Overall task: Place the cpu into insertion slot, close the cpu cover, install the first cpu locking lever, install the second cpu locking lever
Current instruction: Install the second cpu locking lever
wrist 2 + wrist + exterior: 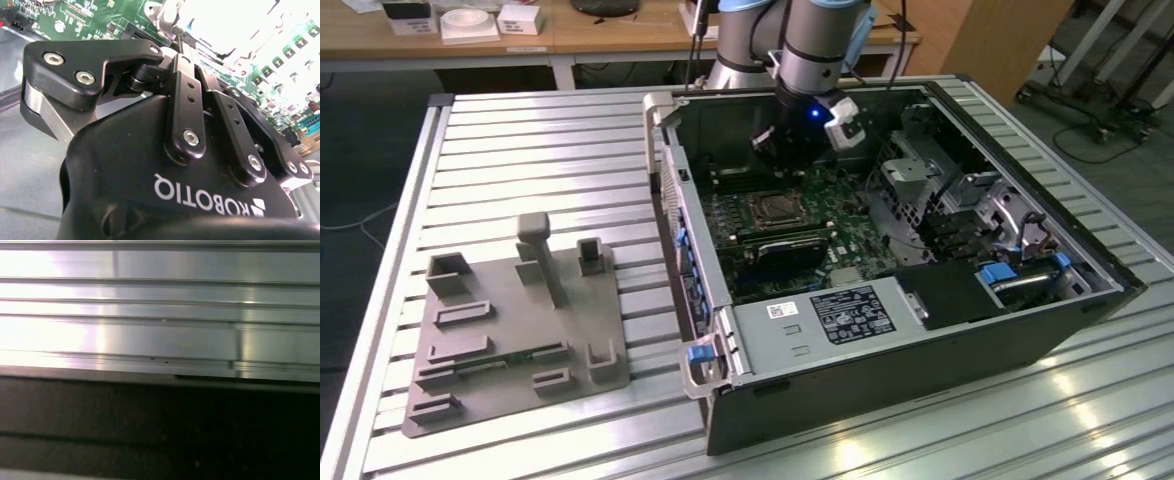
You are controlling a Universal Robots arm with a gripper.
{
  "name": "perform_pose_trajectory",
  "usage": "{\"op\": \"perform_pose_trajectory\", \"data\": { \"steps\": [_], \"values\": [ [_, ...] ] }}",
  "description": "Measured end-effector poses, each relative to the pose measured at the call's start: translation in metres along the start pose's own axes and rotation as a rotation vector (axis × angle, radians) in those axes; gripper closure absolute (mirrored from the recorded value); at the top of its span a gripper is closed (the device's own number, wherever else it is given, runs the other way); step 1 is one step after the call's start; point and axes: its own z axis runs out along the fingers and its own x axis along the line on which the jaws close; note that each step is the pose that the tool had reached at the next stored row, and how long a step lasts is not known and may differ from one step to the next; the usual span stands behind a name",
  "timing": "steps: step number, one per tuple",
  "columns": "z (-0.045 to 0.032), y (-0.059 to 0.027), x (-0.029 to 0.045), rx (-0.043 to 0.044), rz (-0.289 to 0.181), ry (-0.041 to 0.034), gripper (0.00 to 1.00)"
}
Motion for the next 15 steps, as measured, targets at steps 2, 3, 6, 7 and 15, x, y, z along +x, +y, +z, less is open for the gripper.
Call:
{"op": "perform_pose_trajectory", "data": {
  "steps": [2, 3, 6, 7, 15],
  "values": [
    [-0.0001, -0.0024, 0.0001, 0.0, 0.0, 0.0001, 0.9],
    [-0.0001, -0.0035, 0.0002, 0.0002, 0.0, 0.0001, 0.9],
    [-0.0004, -0.0056, 0.0003, 0.0007, 0.0, 0.0, 0.9],
    [-0.0011, -0.0058, 0.0003, 0.001, 0.0, 0.0002, 0.9],
    [-0.0098, -0.0067, 0.0003, 0.0007, 0.0, 0.0, 0.9]
  ]
}}
